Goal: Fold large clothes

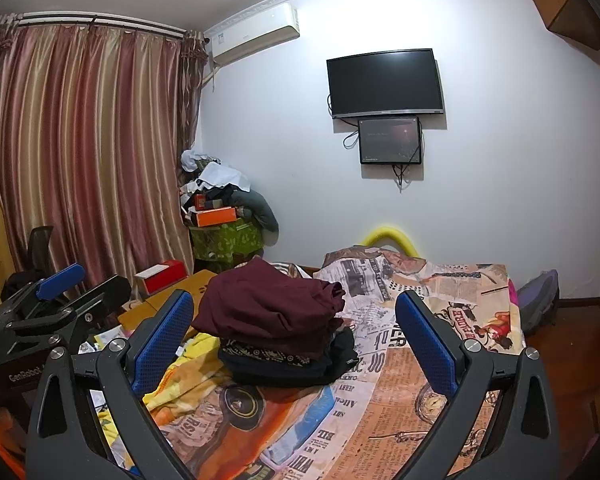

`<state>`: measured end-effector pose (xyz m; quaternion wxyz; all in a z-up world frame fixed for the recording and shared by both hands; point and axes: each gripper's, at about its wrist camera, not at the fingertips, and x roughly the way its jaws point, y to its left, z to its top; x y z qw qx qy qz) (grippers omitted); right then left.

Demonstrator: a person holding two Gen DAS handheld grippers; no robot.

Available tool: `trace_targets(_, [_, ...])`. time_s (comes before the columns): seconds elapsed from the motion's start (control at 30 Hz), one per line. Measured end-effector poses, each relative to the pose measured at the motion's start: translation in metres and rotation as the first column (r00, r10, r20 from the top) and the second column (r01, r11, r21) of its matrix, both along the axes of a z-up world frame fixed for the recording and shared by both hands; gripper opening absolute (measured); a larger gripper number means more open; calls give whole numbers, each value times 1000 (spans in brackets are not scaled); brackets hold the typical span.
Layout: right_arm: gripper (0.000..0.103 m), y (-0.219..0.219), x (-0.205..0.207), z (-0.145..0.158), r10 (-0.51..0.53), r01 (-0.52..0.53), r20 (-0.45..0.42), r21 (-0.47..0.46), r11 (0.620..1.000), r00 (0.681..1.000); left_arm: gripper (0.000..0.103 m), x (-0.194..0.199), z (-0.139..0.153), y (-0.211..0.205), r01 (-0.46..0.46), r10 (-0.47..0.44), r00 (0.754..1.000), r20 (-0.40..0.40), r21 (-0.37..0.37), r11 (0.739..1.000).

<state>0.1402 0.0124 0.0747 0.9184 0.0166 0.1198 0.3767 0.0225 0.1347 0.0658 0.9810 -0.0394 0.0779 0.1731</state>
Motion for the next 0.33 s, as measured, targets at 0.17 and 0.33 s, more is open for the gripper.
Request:
trace_targets(0.17, [100,2,3,-1,2,-2,-9,0,1000,1000,103,1,-2,0,0,0,1000,0,1,1000])
trace_targets(0.33, [100,4,5,-4,3,-3,-14,-9,1000,1000,103,2,-4,3,-8,8,1000,-6,-1,1000])
